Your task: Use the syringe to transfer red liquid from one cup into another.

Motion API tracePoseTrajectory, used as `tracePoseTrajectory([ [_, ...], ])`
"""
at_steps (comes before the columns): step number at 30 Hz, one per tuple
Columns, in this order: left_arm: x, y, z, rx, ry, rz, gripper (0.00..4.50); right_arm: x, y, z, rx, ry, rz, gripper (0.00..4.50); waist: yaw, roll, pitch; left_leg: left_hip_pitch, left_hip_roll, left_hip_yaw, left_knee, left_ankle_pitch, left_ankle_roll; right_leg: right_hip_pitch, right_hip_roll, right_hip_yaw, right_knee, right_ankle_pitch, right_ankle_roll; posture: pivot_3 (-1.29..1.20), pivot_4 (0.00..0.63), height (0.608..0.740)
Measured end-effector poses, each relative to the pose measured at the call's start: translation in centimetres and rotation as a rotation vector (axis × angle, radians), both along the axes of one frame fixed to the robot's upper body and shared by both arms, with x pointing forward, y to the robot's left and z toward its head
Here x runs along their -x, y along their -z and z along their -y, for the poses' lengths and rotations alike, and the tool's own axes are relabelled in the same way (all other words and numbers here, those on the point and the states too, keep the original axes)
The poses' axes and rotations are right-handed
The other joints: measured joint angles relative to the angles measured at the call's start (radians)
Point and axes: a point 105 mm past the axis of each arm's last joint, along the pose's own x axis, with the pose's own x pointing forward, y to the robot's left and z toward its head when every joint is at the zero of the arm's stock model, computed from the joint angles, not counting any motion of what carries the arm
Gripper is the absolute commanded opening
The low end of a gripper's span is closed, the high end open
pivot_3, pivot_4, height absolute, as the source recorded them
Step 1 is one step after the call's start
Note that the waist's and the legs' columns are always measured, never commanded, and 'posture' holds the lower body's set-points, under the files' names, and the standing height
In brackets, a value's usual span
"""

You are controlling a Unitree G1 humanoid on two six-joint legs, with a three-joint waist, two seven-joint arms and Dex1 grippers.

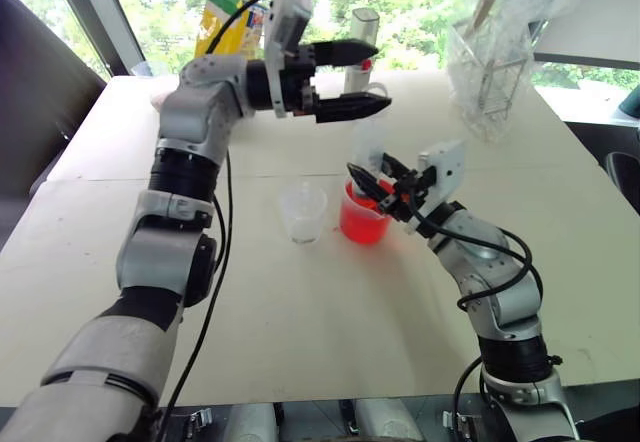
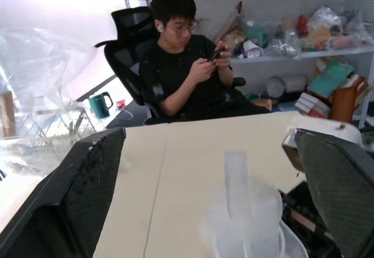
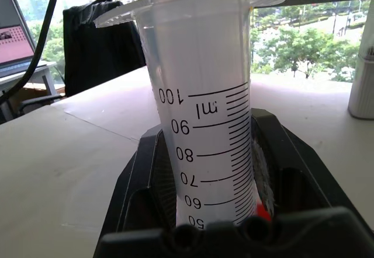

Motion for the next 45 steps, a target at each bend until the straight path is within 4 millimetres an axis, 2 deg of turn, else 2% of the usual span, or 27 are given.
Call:
tracePoseTrajectory([
  [9,0.1,-2.3,-5.3,0.055,-0.106,-0.021,4.44,-0.2,-0.8,0.3,-0.010,0.005,0.010,1.41,0.000,0.000,0.000,0.000,0.000,0.000,0.000,0.000,0.000,0.000,0.000,0.000,0.000,0.000,0.000,0.00,0.150,0.739],
  [12,0.1,-2.6,-6.7,0.066,-0.152,-0.029,4.44,0.0,-3.0,-0.1,-0.013,-0.021,0.063,1.41,0.001,0.000,0.000,0.000,0.001,0.000,0.000,0.000,0.000,0.000,-0.001,-0.001,0.001,0.000,0.000,0.00,0.150,0.739],
  [16,-0.3,-3.4,-8.2,0.097,-0.218,-0.017,4.44,1.0,-6.8,-1.7,-0.031,-0.112,0.161,1.41,0.002,0.000,0.000,0.000,0.001,-0.001,0.000,0.000,0.000,0.000,-0.001,-0.001,0.000,0.000,0.000,0.00,0.150,0.739],
  [19,-0.4,-3.6,-8.7,0.108,-0.248,-0.015,4.44,1.7,-7.7,-3.3,-0.054,-0.202,0.162,1.41,0.002,0.000,0.000,0.000,0.001,-0.001,0.000,0.000,0.000,0.000,-0.001,-0.001,0.000,0.000,0.000,0.00,0.150,0.739],
  [24,-0.3,-4.0,-9.3,0.122,-0.263,-0.027,4.44,1.5,-6.2,-6.4,-0.080,-0.318,0.097,1.41,-0.001,0.000,0.000,0.000,0.001,0.000,0.000,0.000,0.000,0.000,-0.001,-0.001,0.001,0.000,0.000,0.00,0.150,0.739],
  [27,0.4,-4.8,-9.7,0.142,-0.247,-0.035,4.44,0.6,-3.9,-7.5,-0.069,-0.334,0.044,1.41,-0.001,0.000,0.000,0.000,0.001,0.000,0.001,0.000,0.000,0.000,-0.001,-0.001,0.001,0.000,0.000,0.00,0.150,0.739],
  [32,2.3,-6.3,-9.7,0.175,-0.182,-0.039,4.44,-0.3,-0.7,-7.9,-0.053,-0.321,-0.023,1.41,0.001,0.000,0.000,-0.001,0.002,-0.001,0.001,0.000,-0.001,0.000,-0.002,-0.002,0.001,0.000,0.000,0.00,0.150,0.739],
  [36,3.4,-6.6,-9.1,0.165,-0.142,-0.021,4.44,-0.5,-0.2,-7.8,-0.041,-0.313,-0.025,1.41,0.000,0.000,0.000,0.000,0.001,-0.001,0.001,0.001,-0.001,0.000,-0.003,-0.002,0.001,0.000,0.000,0.00,0.150,0.739],
  [38,3.6,-5.9,-8.8,0.151,-0.129,-0.031,4.44,-0.5,-0.2,-7.8,-0.039,-0.313,-0.018,1.41,-0.001,0.000,0.000,0.000,0.002,-0.001,0.001,0.001,-0.002,0.000,-0.003,-0.002,0.002,0.000,0.000,0.00,0.150,0.739],
  [45,3.5,-1.4,-7.8,0.009,-0.121,-0.096,4.44,-0.5,0.1,-7.7,-0.034,-0.305,-0.022,1.41,-0.001,0.000,0.000,0.001,0.002,-0.001,0.001,0.001,-0.002,0.000,-0.002,-0.001,0.002,0.000,0.000,0.00,0.150,0.739],
])
